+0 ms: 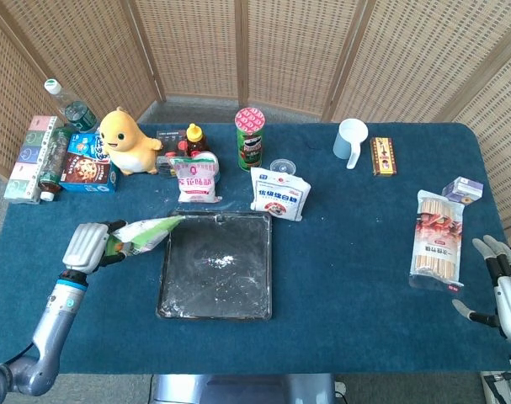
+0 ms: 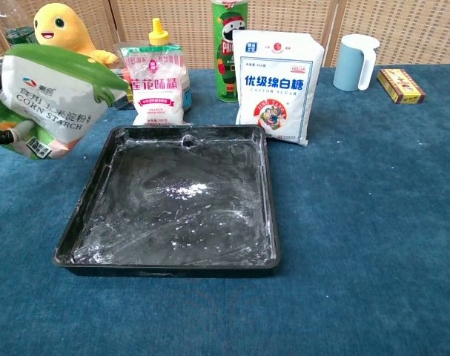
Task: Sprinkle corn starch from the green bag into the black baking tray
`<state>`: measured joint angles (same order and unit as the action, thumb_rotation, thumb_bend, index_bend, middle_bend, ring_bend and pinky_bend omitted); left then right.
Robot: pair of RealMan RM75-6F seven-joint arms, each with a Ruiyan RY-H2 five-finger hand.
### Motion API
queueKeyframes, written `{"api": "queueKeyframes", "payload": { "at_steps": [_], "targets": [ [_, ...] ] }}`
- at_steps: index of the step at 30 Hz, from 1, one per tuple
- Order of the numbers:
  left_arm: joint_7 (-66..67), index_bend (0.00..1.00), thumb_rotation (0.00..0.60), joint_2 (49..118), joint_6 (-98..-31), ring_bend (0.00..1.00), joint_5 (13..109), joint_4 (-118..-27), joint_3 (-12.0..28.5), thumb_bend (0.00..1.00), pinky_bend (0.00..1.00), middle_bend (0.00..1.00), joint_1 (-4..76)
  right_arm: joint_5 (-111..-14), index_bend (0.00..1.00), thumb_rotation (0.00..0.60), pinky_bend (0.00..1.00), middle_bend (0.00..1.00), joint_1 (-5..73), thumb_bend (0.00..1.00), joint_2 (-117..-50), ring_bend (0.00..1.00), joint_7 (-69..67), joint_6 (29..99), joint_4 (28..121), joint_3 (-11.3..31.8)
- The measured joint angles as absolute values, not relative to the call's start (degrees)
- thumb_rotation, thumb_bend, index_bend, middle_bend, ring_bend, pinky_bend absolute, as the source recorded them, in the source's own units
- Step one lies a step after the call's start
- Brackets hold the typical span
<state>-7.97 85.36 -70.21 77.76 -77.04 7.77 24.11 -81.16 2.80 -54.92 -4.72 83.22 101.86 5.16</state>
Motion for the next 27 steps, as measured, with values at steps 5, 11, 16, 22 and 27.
{"api": "queueKeyframes", "payload": {
  "at_steps": [5, 11, 16, 22, 27],
  "targets": [
    [-14.4, 0.28, 0.6, 89.07, -71.13, 0.41, 77.95, -70.65, 7.5, 0.24, 0.41, 0.31, 22.9, -81.08, 0.09, 0.6, 0.0, 0.0, 2.86, 0.05, -54.93, 0.0, -4.77, 83.04, 101.84, 5.17],
    [-21.66, 0.02, 0.6, 89.85, -68.19, 0.21, 80.23, -68.9, 5.13, 0.06, 0.25, 0.02, 23.09, -81.01, 0.09, 0.6, 0.0, 0.0, 2.93, 0.05, -55.07, 0.0, -4.43, 82.92, 101.84, 5.13],
    [-21.11, 0.0, 0.6, 89.23, -65.08, 0.14, 80.37, -70.47, 3.63, 0.0, 0.19, 0.0, 23.16, -81.06, 0.08, 0.6, 0.0, 0.0, 2.88, 0.05, -55.12, 0.0, -4.32, 83.08, 101.91, 5.12],
    [-23.33, 0.0, 0.6, 87.77, -69.19, 0.09, 82.74, -72.34, 2.94, 0.0, 0.16, 0.0, 21.75, -81.05, 0.09, 0.6, 0.0, 0.0, 2.9, 0.05, -55.11, 0.0, -4.34, 83.01, 101.94, 5.11],
    [-23.98, 0.0, 0.6, 84.55, -73.77, 0.06, 86.11, -74.72, 1.34, 0.0, 0.11, 0.0, 19.73, -81.28, 0.09, 0.6, 0.0, 0.0, 2.87, 0.05, -55.1, 0.0, -4.26, 83.09, 102.07, 5.01]
  ]
}}
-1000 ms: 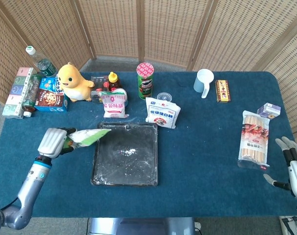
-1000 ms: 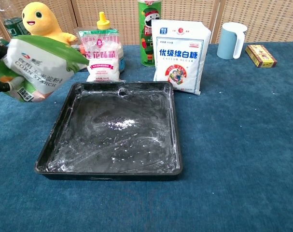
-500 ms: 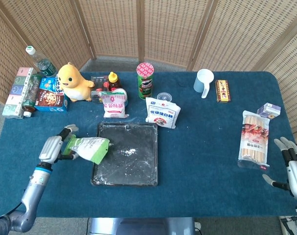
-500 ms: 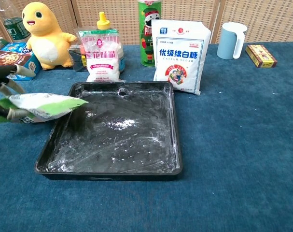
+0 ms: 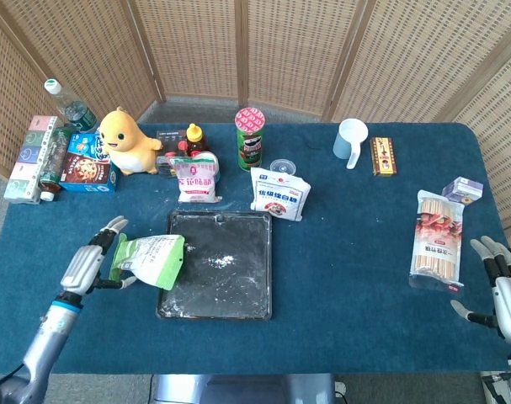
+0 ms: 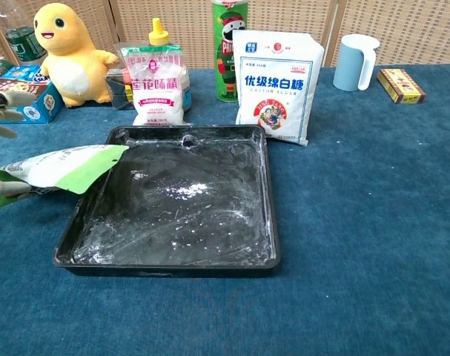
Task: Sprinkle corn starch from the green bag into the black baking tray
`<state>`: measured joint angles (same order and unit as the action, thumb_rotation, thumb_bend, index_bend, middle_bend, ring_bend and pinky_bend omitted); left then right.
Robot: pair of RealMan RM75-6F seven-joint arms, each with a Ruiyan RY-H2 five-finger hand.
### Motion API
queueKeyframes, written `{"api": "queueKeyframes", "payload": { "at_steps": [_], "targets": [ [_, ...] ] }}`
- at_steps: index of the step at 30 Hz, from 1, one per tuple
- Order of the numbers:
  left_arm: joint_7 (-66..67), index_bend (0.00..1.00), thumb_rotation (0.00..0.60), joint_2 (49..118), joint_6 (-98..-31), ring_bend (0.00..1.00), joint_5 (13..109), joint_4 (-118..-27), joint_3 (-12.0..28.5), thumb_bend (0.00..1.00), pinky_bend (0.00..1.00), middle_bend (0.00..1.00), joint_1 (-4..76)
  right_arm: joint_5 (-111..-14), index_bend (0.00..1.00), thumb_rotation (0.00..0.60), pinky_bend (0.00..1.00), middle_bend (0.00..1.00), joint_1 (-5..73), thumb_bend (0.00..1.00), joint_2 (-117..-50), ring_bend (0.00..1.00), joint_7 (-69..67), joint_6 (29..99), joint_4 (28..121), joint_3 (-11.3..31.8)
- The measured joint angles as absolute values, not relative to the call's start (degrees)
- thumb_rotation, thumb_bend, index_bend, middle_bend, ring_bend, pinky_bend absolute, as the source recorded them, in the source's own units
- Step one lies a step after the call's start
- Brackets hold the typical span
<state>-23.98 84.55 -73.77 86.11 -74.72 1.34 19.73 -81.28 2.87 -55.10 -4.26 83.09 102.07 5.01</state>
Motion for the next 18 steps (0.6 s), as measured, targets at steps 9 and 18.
{"api": "queueKeyframes", "payload": {
  "at_steps": [9, 18],
  "targets": [
    [-15.44, 0.0, 0.6, 78.02, -78.55, 0.04, 88.24, -78.89, -0.31, 0.0, 0.07, 0.0, 16.71, -81.18, 0.09, 0.6, 0.0, 0.0, 2.81, 0.05, -55.08, 0.0, -4.2, 83.25, 102.06, 5.08],
    [-6.05, 0.0, 0.6, 71.59, -81.12, 0.0, 84.43, -84.77, -0.22, 0.0, 0.07, 0.0, 13.06, -81.19, 0.09, 0.6, 0.0, 0.0, 2.81, 0.05, -55.52, 0.0, -2.7, 83.71, 101.95, 5.2]
  ]
}}
